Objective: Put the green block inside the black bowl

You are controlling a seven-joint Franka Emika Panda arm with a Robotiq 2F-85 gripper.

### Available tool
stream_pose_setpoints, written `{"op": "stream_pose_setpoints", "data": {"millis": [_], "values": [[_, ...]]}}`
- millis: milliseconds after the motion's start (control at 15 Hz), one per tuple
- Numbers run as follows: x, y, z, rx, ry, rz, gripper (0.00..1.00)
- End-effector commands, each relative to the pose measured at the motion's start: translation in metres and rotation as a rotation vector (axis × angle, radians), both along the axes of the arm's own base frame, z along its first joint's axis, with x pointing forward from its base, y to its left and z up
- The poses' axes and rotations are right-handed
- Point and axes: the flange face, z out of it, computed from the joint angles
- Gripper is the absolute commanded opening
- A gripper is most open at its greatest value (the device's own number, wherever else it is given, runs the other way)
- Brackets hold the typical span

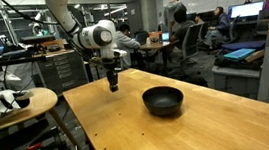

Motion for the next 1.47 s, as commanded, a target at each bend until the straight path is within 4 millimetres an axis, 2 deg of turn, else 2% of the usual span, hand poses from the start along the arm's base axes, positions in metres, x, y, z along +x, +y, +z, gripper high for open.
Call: {"op": "stream_pose_setpoints", "data": {"millis": [0, 333, 667, 1000, 1200, 1400], "values": [[-0.005, -0.027, 0.046, -0.033, -0.007, -0.006, 0.21], [0.002, -0.077, 0.087, -0.083, -0.049, -0.072, 0.21], [0.015, -0.142, 0.103, -0.109, -0.092, -0.19, 0.21], [0.035, -0.202, 0.099, -0.137, -0.132, -0.318, 0.21], [0.045, -0.225, 0.089, -0.136, -0.14, -0.355, 0.21], [0.057, -0.237, 0.071, -0.125, -0.151, -0.374, 0.21]]}}
